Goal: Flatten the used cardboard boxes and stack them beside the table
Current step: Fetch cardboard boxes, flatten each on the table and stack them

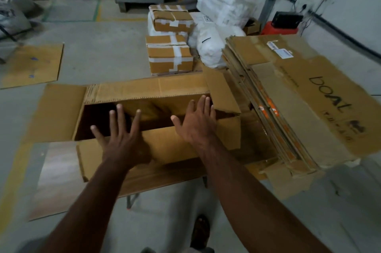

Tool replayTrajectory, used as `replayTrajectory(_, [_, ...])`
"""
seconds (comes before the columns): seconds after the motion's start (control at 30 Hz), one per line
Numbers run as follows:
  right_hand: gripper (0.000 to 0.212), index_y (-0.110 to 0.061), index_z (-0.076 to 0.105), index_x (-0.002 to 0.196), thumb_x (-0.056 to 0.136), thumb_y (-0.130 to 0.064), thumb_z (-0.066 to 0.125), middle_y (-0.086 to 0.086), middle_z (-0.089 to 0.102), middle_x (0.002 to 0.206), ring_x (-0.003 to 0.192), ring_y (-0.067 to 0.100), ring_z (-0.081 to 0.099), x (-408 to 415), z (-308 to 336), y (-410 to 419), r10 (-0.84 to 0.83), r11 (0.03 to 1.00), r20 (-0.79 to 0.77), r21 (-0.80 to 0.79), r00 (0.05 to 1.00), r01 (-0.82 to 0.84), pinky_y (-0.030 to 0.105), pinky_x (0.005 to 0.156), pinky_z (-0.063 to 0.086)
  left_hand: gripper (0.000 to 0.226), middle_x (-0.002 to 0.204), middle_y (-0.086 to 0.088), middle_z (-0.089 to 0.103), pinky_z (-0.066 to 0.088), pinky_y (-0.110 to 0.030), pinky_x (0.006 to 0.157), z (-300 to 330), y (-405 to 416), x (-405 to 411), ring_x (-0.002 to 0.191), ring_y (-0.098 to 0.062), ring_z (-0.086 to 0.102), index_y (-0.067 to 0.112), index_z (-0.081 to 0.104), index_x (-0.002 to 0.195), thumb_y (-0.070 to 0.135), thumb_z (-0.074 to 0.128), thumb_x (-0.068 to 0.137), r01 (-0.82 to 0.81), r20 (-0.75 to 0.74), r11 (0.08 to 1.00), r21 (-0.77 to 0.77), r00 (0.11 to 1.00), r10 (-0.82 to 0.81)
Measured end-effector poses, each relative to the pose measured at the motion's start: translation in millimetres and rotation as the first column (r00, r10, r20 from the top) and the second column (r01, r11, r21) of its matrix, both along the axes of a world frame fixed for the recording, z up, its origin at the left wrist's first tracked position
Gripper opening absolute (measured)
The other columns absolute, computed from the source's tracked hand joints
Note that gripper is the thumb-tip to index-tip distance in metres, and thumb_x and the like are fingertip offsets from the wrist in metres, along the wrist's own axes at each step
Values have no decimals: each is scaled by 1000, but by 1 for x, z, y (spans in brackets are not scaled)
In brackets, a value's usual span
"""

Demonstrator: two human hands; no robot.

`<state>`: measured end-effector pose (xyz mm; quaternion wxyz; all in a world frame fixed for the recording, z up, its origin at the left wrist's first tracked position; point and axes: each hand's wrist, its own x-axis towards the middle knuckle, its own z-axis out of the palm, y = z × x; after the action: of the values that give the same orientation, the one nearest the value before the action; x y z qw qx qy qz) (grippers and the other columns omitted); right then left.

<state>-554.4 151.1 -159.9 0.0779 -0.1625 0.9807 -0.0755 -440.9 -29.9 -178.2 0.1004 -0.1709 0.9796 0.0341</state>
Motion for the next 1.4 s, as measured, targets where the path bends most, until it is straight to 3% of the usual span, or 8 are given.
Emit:
replayTrajectory(0.23, [98,-7,2,162,97,-65,45,26,-12,167,155,41,-12,-60,9,63,-138,990,-198,-47,970,131,52,124,-5,161,151,-4,-54,17,-81,110,8,47,-66,147,-39,-34,41,-30,153,93,71,39,65,62,993,97,996,-71])
replayTrajectory(0.43, [101,-16,-3,164,96,-59,58,15,1,171,155,40,10,-100,-23,111,-248,923,213,-244,945,298,57,123,20,159,150,1,-55,31,-79,105,3,49,-70,150,-40,-25,40,-17,159,88,76,39,60,48,995,84,997,-64])
replayTrajectory(0.53, [103,-17,-4,163,95,-54,64,11,7,171,154,37,17,-101,-38,112,-231,886,261,-341,937,313,57,122,27,158,151,2,-54,32,-79,104,0,48,-71,150,-39,-27,42,-12,159,87,78,38,49,53,996,76,997,-53])
replayTrajectory(0.7, [97,-14,-3,163,97,-60,52,9,-2,172,158,29,-2,-90,-31,101,-74,977,-33,-203,997,66,54,123,-4,159,148,2,-57,36,-77,103,-2,47,-75,146,-39,-33,43,-18,157,85,79,39,24,70,998,65,997,-28])
replayTrajectory(0.9, [74,-21,10,164,105,-54,39,3,17,170,156,22,16,-42,-27,39,351,899,42,-296,935,-324,50,124,20,153,144,-1,-61,33,-75,108,2,53,-75,146,-40,-36,45,-28,152,79,81,51,5,99,1000,28,995,-8])
replayTrajectory(1.07, [73,-23,2,164,105,-62,22,-1,-6,172,158,18,-5,-56,-18,0,386,895,-13,-237,922,-378,50,125,14,153,144,-5,-60,23,-75,113,-1,56,-70,143,-38,-41,42,-30,153,80,80,52,-26,88,999,24,996,24])
replayTrajectory(1.23, [82,-18,-5,164,104,-59,34,2,-15,171,157,21,-13,-108,-1,-38,384,904,-234,-99,893,-415,55,123,16,152,142,-4,-63,18,-77,113,-6,52,-68,141,-38,-44,44,-30,152,81,79,53,-19,104,999,39,994,14])
replayTrajectory(1.4, [69,-19,7,164,108,-51,31,3,1,173,159,24,1,-176,-6,-79,373,928,-64,28,926,-372,56,126,6,148,142,-3,-63,16,-78,113,-7,47,-74,142,-39,-42,44,-25,154,83,77,54,-4,113,999,50,994,-1])
